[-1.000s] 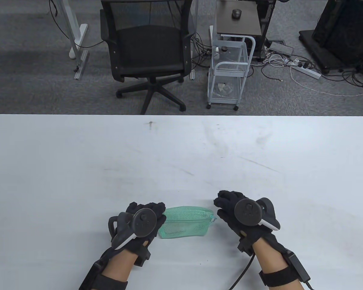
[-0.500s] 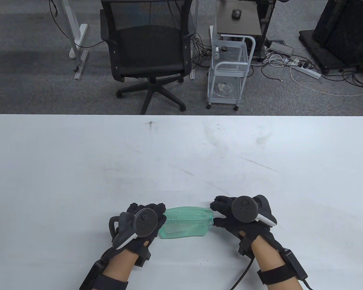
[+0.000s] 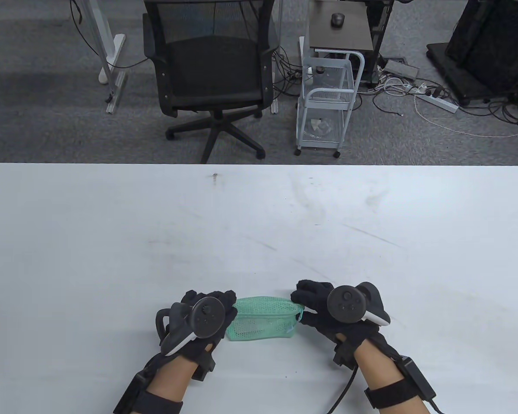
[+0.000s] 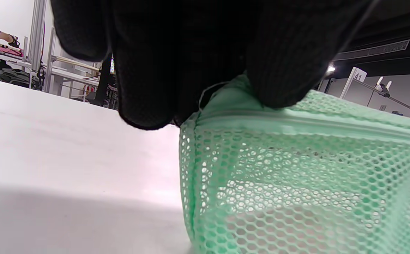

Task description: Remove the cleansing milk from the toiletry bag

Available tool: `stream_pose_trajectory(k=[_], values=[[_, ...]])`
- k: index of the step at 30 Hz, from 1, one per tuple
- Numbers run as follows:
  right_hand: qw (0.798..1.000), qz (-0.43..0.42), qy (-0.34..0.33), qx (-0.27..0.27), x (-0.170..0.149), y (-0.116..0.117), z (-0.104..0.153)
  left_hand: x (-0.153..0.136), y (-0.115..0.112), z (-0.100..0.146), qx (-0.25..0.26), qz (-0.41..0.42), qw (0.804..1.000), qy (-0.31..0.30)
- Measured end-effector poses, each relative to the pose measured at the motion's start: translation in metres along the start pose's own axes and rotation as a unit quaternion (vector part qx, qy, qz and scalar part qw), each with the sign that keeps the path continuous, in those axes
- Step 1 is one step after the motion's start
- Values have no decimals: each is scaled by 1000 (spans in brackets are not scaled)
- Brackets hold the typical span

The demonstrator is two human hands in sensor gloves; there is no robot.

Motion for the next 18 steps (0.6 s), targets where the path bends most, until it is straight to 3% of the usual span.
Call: stream_pose_trajectory(k=[18], values=[[1000, 0, 9, -13, -2, -1, 1, 15, 15, 14, 62, 3, 997, -37]])
Point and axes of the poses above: the tracker on the back of each hand, its own x axis roughly to the thumb side, its own z axis roughly from the fingertips to the wrist, y = z × x, the point moved 1 cm from there along -z, roughly from the wrist to the fingertips, and after that the axes turned 6 degrees about -x, right-handed, at the moved point
